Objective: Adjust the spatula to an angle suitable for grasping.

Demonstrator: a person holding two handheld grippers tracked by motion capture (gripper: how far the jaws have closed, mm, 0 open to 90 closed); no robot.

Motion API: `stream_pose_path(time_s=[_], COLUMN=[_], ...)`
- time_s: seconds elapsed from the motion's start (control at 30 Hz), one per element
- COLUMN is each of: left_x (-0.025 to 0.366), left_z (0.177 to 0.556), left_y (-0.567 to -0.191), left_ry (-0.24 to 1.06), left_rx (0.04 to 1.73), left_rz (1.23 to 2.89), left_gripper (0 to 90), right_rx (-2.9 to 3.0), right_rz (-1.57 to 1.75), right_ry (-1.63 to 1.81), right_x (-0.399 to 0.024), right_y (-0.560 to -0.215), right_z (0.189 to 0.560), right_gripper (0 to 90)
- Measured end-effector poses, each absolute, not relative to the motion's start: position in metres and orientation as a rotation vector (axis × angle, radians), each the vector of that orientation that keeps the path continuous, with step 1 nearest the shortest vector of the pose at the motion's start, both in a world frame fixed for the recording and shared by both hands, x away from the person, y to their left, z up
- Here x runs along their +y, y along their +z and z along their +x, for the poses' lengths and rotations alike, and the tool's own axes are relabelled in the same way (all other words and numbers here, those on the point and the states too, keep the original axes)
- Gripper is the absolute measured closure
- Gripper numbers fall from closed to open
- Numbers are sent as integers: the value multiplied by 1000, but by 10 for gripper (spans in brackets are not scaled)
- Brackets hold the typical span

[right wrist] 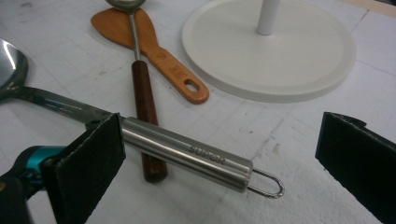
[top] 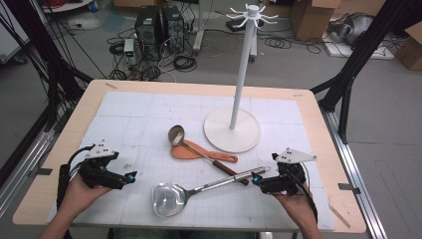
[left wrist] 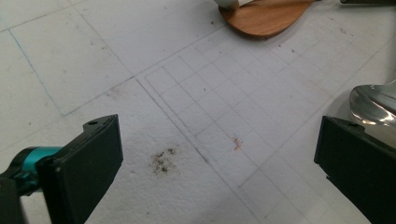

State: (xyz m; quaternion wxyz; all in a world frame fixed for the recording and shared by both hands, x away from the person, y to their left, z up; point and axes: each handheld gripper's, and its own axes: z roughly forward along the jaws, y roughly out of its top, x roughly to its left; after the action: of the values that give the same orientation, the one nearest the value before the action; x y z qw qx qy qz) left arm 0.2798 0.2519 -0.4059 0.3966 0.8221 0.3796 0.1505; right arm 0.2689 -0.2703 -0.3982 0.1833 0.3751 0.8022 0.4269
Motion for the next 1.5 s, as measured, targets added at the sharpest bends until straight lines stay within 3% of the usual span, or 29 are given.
stream_pose_path(time_s=[0.53,0.6,1.13,1.23,1.5], left_x=[250,250,254,254,254], left_z=[281,280,279,280,280], left_y=[-405,-405,-404,-404,-404], left_ry=[382,387,386,386,384], left_rx=[960,964,966,961,961], left_rz=[2080,2076,2074,2075,2075], left_gripper=[17,17,17,17,17], right_rx=[2349,2338,2435,2457,2507], right_rz=[1027,1034,947,944,910], right_ry=[1170,1166,1179,1193,1185], right_x=[-274,-273,-252,-252,-244], right_y=[-384,-381,-386,-387,-391], right_z=[288,290,299,300,301], right_gripper=[5,73,76,180,187])
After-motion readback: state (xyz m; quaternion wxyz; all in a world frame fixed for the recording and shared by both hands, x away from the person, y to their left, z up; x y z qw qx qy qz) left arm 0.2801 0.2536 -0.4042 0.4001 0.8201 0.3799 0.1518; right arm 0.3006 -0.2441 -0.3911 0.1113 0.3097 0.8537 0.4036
